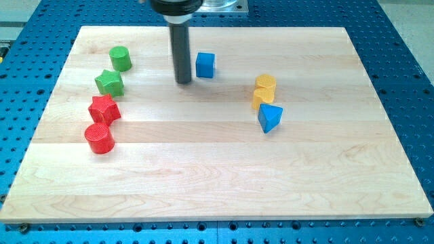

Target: Move cube above hexagon

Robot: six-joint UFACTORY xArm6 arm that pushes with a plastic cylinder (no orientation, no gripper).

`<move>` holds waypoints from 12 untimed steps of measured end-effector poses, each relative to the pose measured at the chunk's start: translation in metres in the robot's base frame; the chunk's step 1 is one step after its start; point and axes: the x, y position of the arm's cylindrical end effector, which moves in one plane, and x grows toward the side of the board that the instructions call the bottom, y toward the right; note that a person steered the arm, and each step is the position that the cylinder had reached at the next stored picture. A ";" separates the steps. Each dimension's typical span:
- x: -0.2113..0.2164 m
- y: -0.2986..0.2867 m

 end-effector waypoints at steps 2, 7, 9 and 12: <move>-0.016 0.037; -0.050 0.117; -0.039 0.139; -0.033 0.176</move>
